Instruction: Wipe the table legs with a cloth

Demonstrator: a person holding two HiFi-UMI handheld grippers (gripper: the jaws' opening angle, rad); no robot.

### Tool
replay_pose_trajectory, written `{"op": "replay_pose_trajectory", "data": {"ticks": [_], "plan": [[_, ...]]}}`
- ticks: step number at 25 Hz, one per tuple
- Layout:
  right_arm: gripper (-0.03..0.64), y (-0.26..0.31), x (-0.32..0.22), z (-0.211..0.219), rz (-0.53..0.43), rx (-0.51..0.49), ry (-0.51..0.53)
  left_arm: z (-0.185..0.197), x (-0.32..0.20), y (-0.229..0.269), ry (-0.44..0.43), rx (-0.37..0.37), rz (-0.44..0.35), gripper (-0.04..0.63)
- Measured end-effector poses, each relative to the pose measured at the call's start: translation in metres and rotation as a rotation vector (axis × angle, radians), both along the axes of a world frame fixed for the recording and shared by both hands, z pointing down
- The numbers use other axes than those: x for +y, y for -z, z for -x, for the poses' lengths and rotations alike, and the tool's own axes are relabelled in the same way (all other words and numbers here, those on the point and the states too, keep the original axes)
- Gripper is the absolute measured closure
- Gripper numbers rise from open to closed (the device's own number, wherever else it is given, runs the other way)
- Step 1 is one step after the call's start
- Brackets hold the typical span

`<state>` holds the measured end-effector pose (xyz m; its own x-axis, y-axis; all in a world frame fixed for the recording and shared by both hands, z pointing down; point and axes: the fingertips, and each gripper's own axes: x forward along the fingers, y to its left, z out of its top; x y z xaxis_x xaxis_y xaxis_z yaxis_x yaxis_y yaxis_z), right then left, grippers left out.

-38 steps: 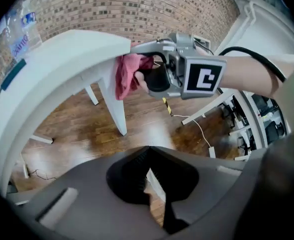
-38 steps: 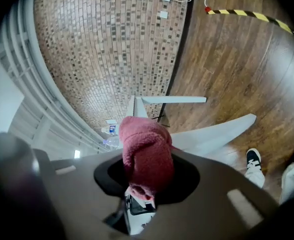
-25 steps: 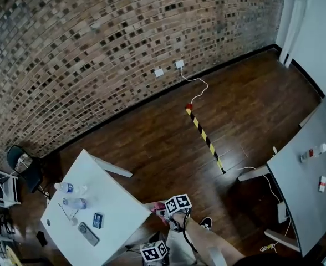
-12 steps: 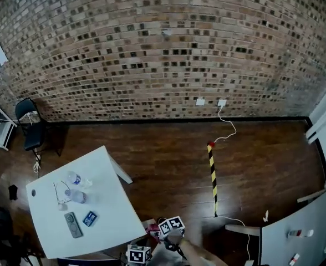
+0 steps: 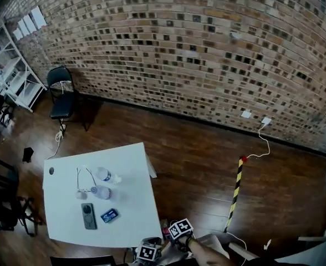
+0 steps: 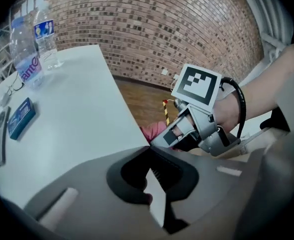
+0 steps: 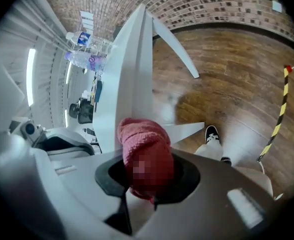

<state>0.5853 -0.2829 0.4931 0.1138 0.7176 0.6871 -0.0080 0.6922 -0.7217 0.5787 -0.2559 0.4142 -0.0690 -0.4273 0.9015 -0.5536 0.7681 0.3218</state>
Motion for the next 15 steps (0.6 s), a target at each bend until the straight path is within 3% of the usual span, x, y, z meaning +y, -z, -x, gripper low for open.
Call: {"op": "replay_pose_trajectory", "data": {"ticks": [4, 8, 15], "plan": [[0.538, -0.004, 0.005, 0.020, -0.006, 0.014, 0.132, 0.014, 0.001, 0.002, 0.070, 0.033, -0.014, 0.598], [0.538, -0.007, 0.009, 0.066, 0.015, -0.020, 0.175, 0.024, -0.009, 0.002, 0.114, 0.055, -0.015, 0.598], [0.537, -0.013, 0.004, 0.165, 0.069, -0.078, 0.259, 0.076, -0.038, -0.001, 0.301, 0.076, 0.006, 0.598]]}}
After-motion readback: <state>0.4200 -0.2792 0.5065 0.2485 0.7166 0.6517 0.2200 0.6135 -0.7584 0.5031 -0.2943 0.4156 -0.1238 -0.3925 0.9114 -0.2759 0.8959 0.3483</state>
